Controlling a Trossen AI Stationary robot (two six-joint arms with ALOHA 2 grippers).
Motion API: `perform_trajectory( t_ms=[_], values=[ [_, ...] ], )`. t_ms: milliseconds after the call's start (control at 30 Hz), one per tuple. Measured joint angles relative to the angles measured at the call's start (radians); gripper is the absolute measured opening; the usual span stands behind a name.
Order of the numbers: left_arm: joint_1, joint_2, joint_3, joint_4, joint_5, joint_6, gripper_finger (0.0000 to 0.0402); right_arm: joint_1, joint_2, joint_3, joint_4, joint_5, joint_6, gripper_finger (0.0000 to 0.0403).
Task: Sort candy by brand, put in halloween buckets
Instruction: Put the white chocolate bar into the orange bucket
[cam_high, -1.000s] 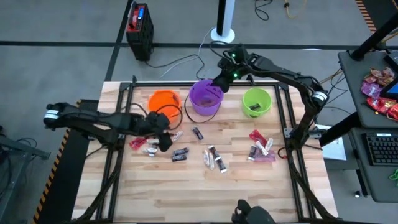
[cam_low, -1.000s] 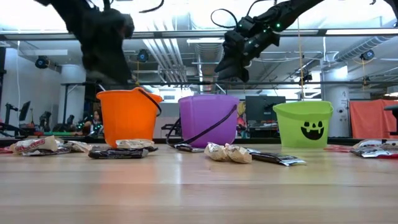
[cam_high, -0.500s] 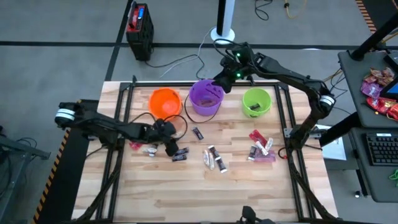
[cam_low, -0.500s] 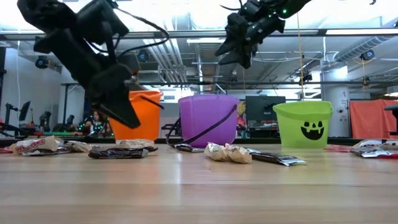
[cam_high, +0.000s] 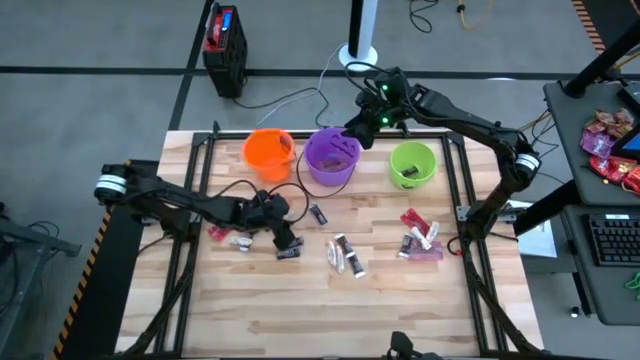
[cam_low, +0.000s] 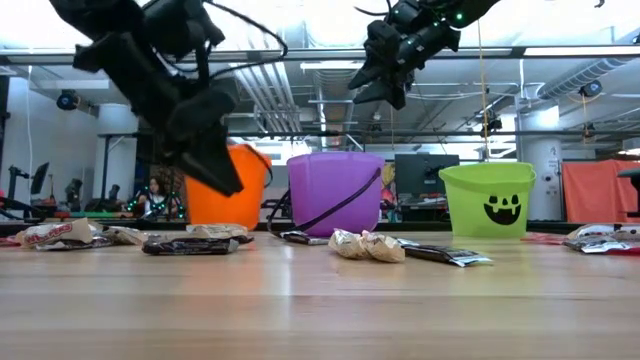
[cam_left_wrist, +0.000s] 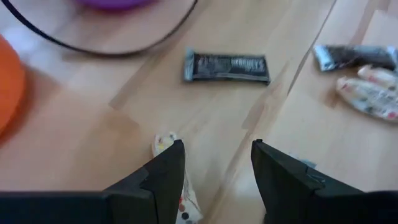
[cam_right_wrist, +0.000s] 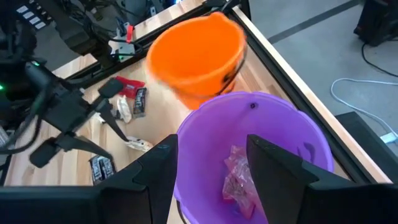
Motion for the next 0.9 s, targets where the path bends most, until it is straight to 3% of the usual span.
perform_trajectory(
  t_ms=[200, 367, 500, 667, 900],
  values=[
    [-0.002, -0.036, 0.074, -0.128, -0.019, 0.010, 0.0169, 0.000, 0.000, 0.000, 0.000, 0.001, -0.010, 0.0183],
    [-0.027, -0.040, 0.037, -0.146, -0.031, 0.031, 0.0169, 0.000, 0.000, 0.000, -0.001, 0.002, -0.021, 0.0183],
    [-0.046, -0.040, -0.034, -0.068, -0.110, 0.028, 0.0169, 0.000, 0.000, 0.000, -0.001, 0.008, -0.024, 0.0183],
    [-0.045, -0.039, -0.128, 0.126, -0.113, 0.034, 0.0169, 0.000, 0.000, 0.000, -0.001, 0.009, -0.035, 0.0183],
    [-0.040, 0.028, -0.205, 0.228, -0.114, -0.024, 0.0169, 0.000, 0.000, 0.000, -0.002, 0.025, -0.042, 0.0183]
  ],
)
